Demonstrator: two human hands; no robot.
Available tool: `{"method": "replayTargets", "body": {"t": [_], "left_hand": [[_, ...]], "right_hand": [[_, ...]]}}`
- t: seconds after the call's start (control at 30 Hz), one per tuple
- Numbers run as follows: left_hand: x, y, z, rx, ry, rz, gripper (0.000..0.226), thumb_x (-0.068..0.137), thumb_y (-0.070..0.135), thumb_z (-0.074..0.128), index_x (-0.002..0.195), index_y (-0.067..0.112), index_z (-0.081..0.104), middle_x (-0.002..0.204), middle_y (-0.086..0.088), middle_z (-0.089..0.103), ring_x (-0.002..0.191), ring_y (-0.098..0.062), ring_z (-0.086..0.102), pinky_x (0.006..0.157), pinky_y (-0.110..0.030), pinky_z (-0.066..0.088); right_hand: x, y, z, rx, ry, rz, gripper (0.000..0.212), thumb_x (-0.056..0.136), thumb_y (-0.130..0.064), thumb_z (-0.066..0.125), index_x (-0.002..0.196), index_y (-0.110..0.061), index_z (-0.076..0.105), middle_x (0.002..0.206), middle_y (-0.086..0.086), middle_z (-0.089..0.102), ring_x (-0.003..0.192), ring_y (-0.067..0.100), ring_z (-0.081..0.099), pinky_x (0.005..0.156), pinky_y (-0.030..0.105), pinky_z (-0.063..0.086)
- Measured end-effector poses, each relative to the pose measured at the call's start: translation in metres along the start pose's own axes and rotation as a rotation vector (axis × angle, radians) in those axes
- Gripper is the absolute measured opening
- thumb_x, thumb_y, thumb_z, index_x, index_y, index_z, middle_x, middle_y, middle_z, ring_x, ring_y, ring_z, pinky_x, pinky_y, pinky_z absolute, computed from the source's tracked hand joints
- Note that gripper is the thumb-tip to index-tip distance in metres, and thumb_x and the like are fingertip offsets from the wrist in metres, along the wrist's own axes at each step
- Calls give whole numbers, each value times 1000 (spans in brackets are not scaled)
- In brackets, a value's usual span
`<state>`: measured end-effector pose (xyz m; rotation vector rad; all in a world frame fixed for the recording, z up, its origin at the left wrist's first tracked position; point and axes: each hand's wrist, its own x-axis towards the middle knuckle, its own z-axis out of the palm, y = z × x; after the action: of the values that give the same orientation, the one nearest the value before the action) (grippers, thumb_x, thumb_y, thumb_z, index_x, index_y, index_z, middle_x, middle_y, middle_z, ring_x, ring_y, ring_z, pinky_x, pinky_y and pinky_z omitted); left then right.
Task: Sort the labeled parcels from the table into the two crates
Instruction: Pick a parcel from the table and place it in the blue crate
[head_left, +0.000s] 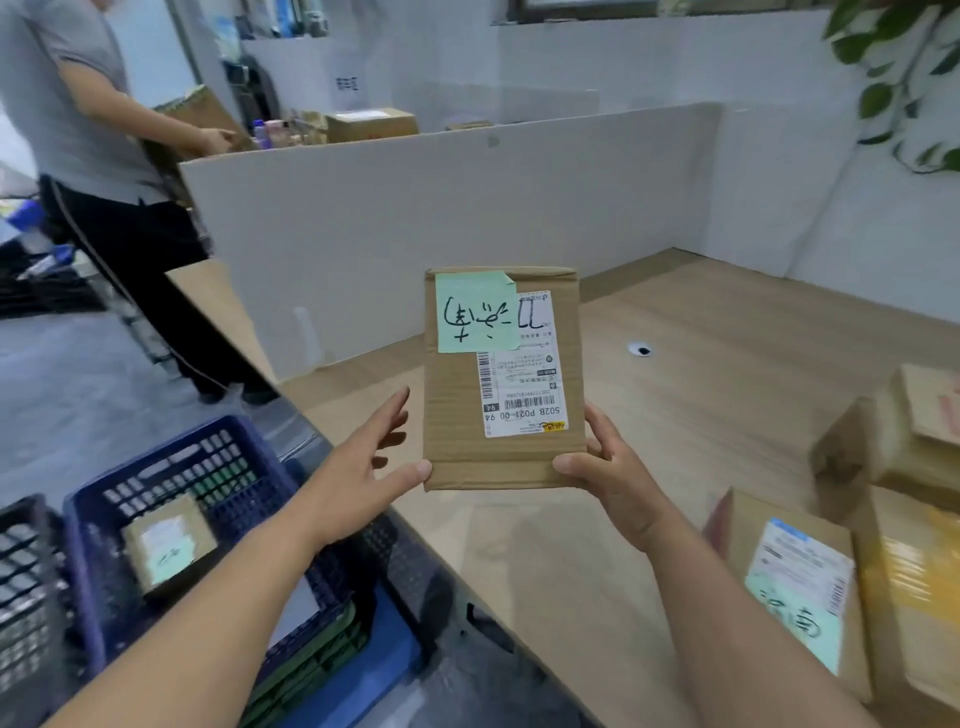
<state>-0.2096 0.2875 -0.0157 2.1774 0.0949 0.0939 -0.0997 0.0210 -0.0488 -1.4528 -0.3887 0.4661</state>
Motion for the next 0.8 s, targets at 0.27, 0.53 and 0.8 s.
{"method": "replayTargets", "body": {"t": [0.27,0.53,0.8], "left_hand": [[-56,-70,-73,193,172,-142,89,68,69,57,141,58,7,152,16,29,136,-2,32,111,-35,34],[-114,-148,-146,393,251,-353,85,83,55,62,151,32,16,156,9,23,140,-12,28,111,-31,31],[-149,-218,-215,496,262,-479,82,83,58,60,149,27,24,159,4,17,144,-16,20,115,-32,20]], "right_hand": [[38,15,84,-76,-191,78,95,57,-29,74,144,-28,38,116,7,71,109,26,66,99,43,49],[87,40,208,-110,-395,181,96,55,-32,77,143,-32,40,119,6,70,110,25,66,101,44,46],[124,70,313,-140,-505,260,98,55,-33,82,143,-34,40,120,7,69,113,26,64,101,45,46]]}}
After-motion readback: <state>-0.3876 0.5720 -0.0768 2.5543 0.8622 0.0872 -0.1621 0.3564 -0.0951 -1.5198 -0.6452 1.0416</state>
